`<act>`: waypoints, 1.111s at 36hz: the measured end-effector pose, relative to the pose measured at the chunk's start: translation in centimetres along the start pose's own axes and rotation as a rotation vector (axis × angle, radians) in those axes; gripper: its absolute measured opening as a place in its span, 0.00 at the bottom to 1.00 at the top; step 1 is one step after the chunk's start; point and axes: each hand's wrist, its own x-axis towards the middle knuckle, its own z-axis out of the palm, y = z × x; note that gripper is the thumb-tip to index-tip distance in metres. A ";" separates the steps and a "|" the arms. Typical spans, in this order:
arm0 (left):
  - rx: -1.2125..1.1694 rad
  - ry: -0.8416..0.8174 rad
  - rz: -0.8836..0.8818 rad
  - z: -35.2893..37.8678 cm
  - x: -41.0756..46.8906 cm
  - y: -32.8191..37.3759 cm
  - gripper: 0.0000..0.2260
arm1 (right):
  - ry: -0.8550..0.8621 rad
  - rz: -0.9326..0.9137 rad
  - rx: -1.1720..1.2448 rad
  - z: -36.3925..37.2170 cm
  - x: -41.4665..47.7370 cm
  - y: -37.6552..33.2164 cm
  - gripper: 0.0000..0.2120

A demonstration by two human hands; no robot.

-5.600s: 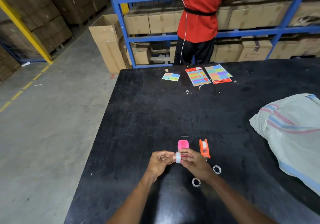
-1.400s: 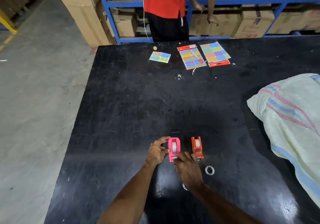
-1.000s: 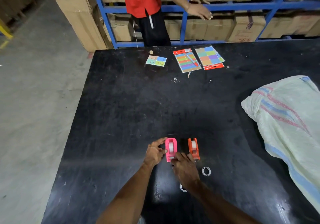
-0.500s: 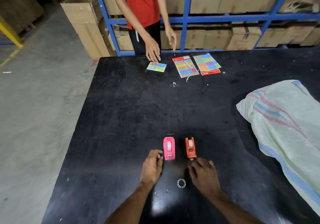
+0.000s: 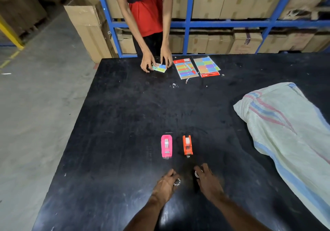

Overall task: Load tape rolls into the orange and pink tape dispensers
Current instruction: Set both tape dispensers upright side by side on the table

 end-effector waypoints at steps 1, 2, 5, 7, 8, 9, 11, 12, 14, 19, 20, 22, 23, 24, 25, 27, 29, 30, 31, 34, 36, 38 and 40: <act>0.001 0.009 -0.006 0.1 -0.1 0.0 0.17 | -0.021 0.008 -0.002 0.0 -0.2 0.1 0.21; 0.000 0.021 -0.005 -0.1 -0.5 -0.1 0.17 | -0.049 0.008 -0.010 0.0 -0.5 -0.2 0.21; -0.019 0.036 0.000 -1.5 -1.1 -0.9 0.16 | -0.131 -0.050 -0.025 -0.1 -0.5 -0.7 0.21; -0.039 0.061 -0.028 -2.9 -1.7 -2.1 0.13 | -0.174 -0.129 -0.039 -0.1 0.0 -1.7 0.20; -0.043 0.082 -0.045 -3.8 -2.0 -2.8 0.13 | -0.183 -0.163 -0.054 -0.1 0.4 -2.6 0.19; -0.040 0.102 -0.055 -4.8 -2.1 -3.5 0.15 | -0.183 -0.187 -0.065 -0.2 0.8 -3.4 0.18; -0.021 0.152 -0.094 -7.1 -2.1 -5.5 0.18 | -0.145 -0.230 -0.070 -0.5 2.0 -6.0 0.18; -0.010 0.170 -0.104 -8.2 -1.8 -6.1 0.18 | -0.104 -0.250 -0.072 -0.8 2.6 -7.0 0.18; 0.006 0.198 -0.115 -10.7 -1.3 -7.4 0.13 | -0.006 -0.312 -0.095 -1.1 4.1 -9.2 0.16; 0.051 0.174 -0.148 -15.4 0.1 -9.2 0.10 | 0.085 -0.300 -0.219 -1.4 8.0 -13.9 0.14; 0.058 0.164 -0.146 -15.7 0.5 -9.2 0.11 | 0.085 -0.288 -0.239 -1.4 8.5 -14.3 0.14; 0.066 0.142 -0.153 -16.3 1.1 -9.4 0.12 | 0.104 -0.283 -0.291 -1.3 9.6 -15.1 0.14; 0.079 0.141 -0.151 -16.6 1.6 -9.6 0.11 | 0.108 -0.283 -0.322 -1.2 10.3 -15.6 0.14; 0.093 0.135 -0.158 -16.6 1.8 -9.6 0.11 | 0.112 -0.280 -0.347 -1.4 10.6 -15.9 0.14; 0.105 0.133 -0.169 -16.7 2.2 -9.7 0.11 | 0.115 -0.280 -0.367 -1.4 11.2 -16.2 0.14; 0.123 0.117 -0.188 -16.6 3.1 -10.5 0.14 | 0.129 -0.272 -0.389 -1.4 12.4 -16.8 0.15; 0.139 0.105 -0.206 -16.4 3.7 -11.1 0.17 | 0.114 -0.265 -0.422 -1.4 13.2 -17.2 0.15; 0.144 0.098 -0.218 -16.3 3.9 -11.2 0.18 | 0.091 -0.266 -0.443 -1.4 13.5 -17.4 0.14; 0.148 0.091 -0.228 -16.3 4.3 -11.5 0.19 | 0.072 -0.262 -0.461 -1.3 14.0 -17.6 0.13; 0.153 0.074 -0.254 -16.1 5.4 -12.3 0.18 | 0.016 -0.233 -0.490 -1.1 15.2 -18.3 0.11; 0.141 0.057 -0.245 -15.9 5.9 -12.8 0.17 | -0.009 -0.223 -0.508 -1.0 15.5 -18.6 0.12; 0.115 0.048 -0.224 -15.6 6.1 -13.2 0.16 | -0.036 -0.222 -0.504 -0.8 15.7 -18.9 0.13; 0.085 0.047 -0.206 -15.5 6.5 -13.6 0.16 | -0.041 -0.229 -0.489 -0.6 16.0 -19.2 0.13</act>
